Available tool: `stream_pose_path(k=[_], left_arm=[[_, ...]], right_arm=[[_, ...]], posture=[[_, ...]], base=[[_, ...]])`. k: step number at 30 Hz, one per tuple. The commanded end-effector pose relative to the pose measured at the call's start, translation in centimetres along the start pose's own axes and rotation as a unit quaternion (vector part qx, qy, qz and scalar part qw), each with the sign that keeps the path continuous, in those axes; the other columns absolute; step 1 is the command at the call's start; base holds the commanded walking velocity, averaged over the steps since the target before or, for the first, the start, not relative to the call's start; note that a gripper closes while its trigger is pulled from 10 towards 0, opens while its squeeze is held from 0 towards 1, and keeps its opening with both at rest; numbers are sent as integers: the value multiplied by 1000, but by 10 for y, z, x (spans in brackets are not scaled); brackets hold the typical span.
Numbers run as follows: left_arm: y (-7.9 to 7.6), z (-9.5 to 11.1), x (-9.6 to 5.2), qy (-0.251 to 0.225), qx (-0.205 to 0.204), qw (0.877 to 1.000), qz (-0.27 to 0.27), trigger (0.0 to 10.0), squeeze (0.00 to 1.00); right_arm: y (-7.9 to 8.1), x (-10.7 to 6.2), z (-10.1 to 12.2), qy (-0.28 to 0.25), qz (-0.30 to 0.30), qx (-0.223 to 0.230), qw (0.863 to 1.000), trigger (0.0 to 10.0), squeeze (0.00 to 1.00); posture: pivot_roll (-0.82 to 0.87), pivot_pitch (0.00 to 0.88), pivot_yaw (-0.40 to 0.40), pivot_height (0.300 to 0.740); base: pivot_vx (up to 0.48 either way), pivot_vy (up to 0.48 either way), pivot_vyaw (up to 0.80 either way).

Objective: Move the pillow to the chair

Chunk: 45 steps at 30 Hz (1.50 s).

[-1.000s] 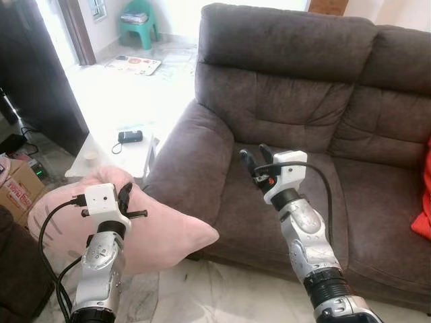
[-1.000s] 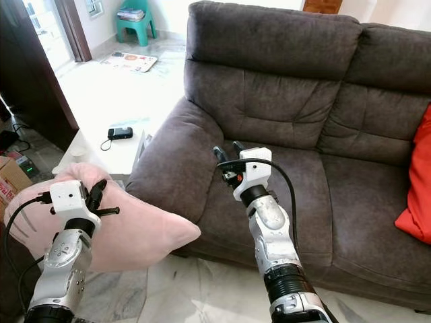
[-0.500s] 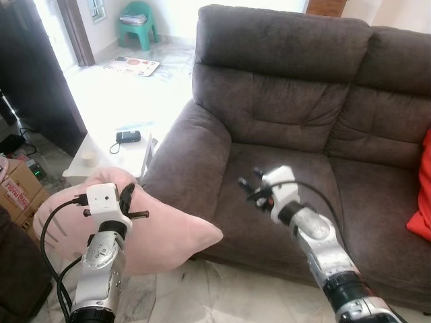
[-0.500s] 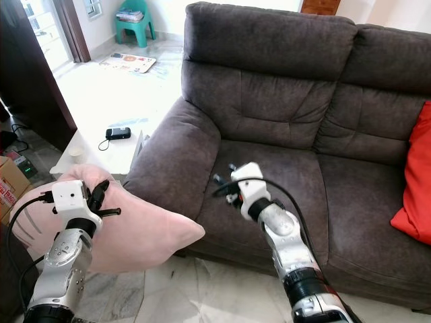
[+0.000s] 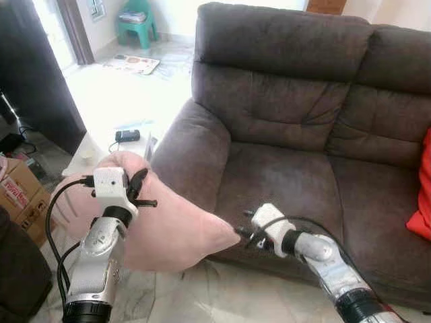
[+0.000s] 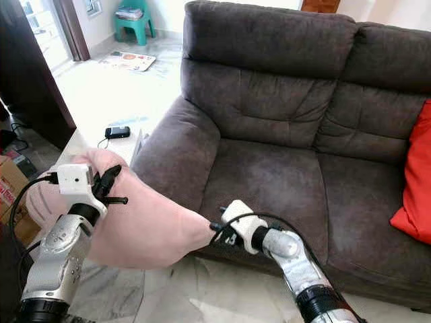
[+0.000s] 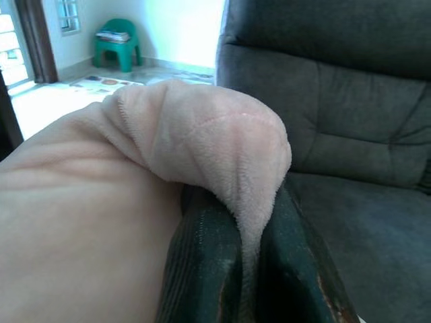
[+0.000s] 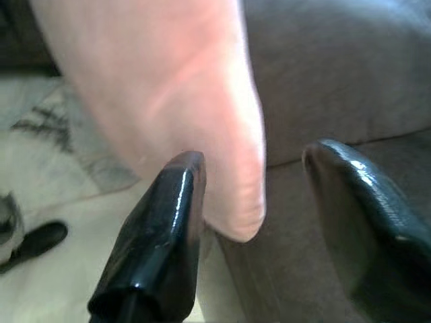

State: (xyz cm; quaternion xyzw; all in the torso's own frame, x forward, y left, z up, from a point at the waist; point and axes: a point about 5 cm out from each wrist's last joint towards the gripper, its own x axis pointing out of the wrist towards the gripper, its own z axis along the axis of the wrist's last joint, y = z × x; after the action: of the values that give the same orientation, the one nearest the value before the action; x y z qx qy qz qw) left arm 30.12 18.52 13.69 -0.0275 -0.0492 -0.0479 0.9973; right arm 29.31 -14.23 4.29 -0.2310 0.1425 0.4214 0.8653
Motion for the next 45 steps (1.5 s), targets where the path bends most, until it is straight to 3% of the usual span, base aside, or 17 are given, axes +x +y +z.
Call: stream_pose_path(k=[1, 8, 21, 29, 30, 31, 32, 45], left_arm=[[-10, 38, 9, -75, 8, 997, -34, 10000, 0], [-11, 41, 9, -76, 8, 996, -37, 10000, 0], [-24, 47, 9, -78, 13, 994, -80, 10000, 0], [-31, 52, 10, -84, 8, 991, -100, 10000, 0], [-32, 52, 10, -83, 9, 991, -101, 10000, 0], [-32, 52, 10, -83, 10, 991, -102, 10000, 0], [-33, 52, 10, -83, 11, 991, -105, 10000, 0], [-42, 56, 10, -82, 4, 988, -135, 10000, 0]], right_arm=[[-1, -3, -6, 15, -1, -10, 1000, 10000, 1000], [-3, -2, -18, 64, -24, -16, 998, 10000, 1000], [4, 1, -26, 76, -21, -6, 997, 10000, 1000], [10, 3, -30, 90, -20, -22, 995, 10000, 1000], [12, 4, -31, 96, -17, -24, 995, 10000, 518], [13, 4, -32, 100, -15, -25, 995, 10000, 518], [15, 5, -33, 103, -8, -33, 994, 10000, 0], [15, 10, -45, 166, -78, -38, 982, 10000, 0]], posture=[[44, 25, -30, 740], [48, 20, -31, 740], [53, 13, -33, 740], [53, 16, -34, 740], [53, 16, -34, 740], [53, 16, -34, 740], [53, 16, -34, 740], [60, 23, -30, 740]], base=[[0, 0, 0], [0, 0, 0], [0, 0, 0], [0, 0, 0], [0, 0, 0], [0, 0, 0], [0, 0, 0], [0, 0, 0]])
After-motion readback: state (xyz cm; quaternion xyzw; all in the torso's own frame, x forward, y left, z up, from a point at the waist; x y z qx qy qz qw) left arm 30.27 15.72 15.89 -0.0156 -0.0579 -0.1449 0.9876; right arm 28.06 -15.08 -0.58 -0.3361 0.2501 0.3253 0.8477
